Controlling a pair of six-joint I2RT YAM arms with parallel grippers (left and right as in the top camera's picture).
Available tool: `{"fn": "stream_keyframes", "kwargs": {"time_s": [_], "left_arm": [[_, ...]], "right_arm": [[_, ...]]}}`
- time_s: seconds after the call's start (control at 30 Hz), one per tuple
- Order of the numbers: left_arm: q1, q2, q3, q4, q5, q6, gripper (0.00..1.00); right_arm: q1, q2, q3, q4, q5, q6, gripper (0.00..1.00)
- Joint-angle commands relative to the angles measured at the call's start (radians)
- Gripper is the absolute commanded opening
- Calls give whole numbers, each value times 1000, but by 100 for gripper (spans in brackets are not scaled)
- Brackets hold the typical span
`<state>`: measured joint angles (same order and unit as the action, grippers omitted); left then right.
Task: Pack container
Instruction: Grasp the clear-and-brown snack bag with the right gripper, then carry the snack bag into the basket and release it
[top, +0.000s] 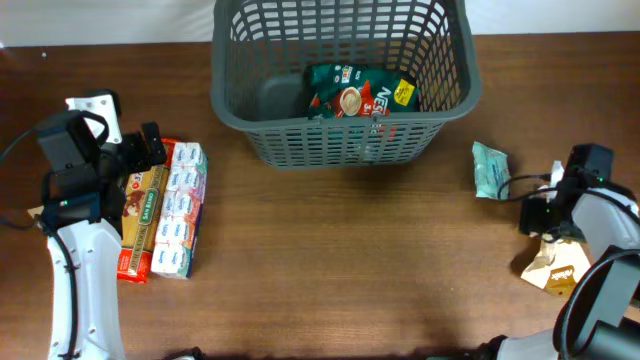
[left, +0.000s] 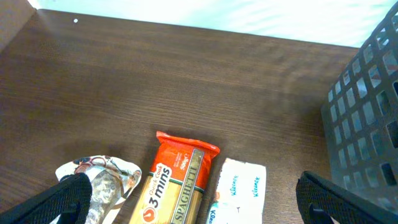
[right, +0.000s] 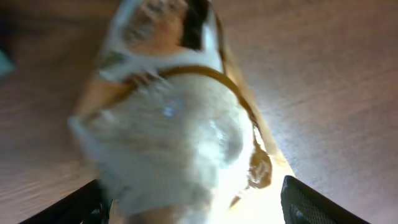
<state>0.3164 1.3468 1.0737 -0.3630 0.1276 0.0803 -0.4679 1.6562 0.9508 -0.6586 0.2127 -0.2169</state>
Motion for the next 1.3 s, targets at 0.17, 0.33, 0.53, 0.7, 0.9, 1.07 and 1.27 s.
{"fn": "stream_keyframes", "kwargs": {"time_s": [0.17, 0.33, 0.53, 0.7, 0.9, 1.07, 1.27], "left_arm": [[3, 5, 13, 2, 14, -13, 99], [3, 5, 13, 2, 14, -13, 99], [3, 5, 13, 2, 14, -13, 99], [3, 5, 13, 2, 14, -13, 99], [3, 5, 13, 2, 14, -13, 99], [3, 5, 13, 2, 14, -13, 99], [3, 5, 13, 2, 14, -13, 99]], "right_arm": [[-32, 113, -10, 51, 51, 44, 50], [-32, 185, -10, 71, 50, 143, 3], [-32, 119, 74, 38, -51, 235, 4], [-31, -11, 299, -105, -79, 263, 3], [-29, -156, 686, -299, -250, 263, 3], [41, -237, 915, -336, -505, 163, 3], [343, -261, 983, -289, -639, -111, 3]]}}
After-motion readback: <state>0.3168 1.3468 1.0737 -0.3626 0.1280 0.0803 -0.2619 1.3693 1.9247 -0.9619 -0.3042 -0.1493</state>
